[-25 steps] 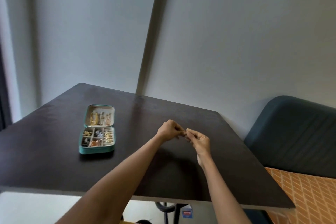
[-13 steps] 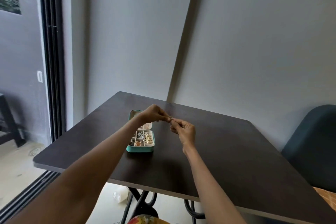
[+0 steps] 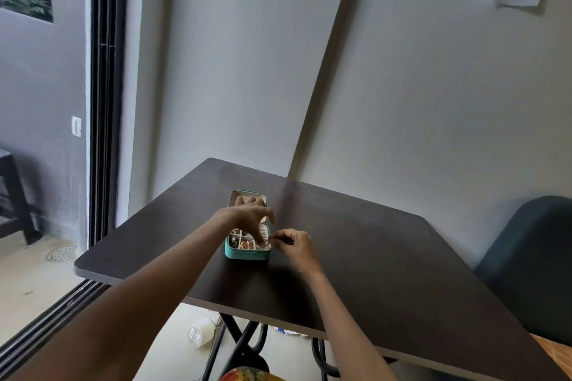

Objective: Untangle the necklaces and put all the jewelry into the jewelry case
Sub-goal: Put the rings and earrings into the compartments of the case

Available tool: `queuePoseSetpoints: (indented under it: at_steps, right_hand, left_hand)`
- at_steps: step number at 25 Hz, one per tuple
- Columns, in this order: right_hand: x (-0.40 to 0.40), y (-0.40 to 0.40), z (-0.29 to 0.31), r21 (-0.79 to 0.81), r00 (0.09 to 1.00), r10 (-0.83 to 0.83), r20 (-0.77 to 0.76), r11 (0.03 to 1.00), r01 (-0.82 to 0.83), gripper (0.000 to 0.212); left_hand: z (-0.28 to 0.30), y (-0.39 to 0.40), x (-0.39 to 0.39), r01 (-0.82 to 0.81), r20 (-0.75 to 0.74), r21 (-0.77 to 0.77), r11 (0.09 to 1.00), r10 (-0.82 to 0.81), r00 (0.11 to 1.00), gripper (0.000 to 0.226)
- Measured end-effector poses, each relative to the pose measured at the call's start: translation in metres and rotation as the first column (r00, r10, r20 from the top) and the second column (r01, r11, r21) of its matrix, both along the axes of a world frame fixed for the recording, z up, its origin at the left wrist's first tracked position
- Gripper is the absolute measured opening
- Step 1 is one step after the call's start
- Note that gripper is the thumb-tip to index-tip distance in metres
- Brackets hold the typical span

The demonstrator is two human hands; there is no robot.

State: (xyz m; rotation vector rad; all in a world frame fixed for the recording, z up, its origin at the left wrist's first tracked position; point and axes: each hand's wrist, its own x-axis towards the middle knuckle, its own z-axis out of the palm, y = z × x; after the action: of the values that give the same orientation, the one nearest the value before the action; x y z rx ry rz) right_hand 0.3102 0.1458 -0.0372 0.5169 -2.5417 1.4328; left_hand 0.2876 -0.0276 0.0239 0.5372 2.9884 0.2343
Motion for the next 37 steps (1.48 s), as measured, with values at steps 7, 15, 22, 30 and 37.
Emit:
queuePoseSetpoints:
  at_steps: [7,15,22,30,37]
  right_hand:
    - [0.003,-0.006,0.007,0.174,0.998,-0.016,-0.053,0.984,0.025,0.016]
    - [0.003,-0.01,0.019,0.475,0.994,0.061,-0.095,0.88,-0.008,0.019]
    - [0.015,-0.003,0.015,0.39,0.987,0.084,-0.136,0.92,-0.025,0.02]
    - [0.019,-0.002,0.014,0.367,0.982,0.077,-0.174,0.93,-0.008,0.03]
    - [0.018,-0.004,0.01,0.364,0.988,0.062,-0.145,0.931,-0.005,0.03]
  left_hand:
    - [0.001,0.008,0.003,-0.073,0.005,-0.08,0.994,0.074,0.997,0.081]
    - [0.001,0.008,0.008,-0.107,-0.039,-0.091,0.99,0.104,0.994,0.08]
    - [0.001,0.009,0.007,-0.116,-0.055,-0.114,0.987,0.11,0.992,0.079]
    - [-0.003,0.006,0.004,-0.122,-0.038,-0.088,0.989,0.119,0.992,0.081]
    - [-0.003,0.006,0.005,-0.105,-0.028,-0.052,0.993,0.104,0.994,0.079]
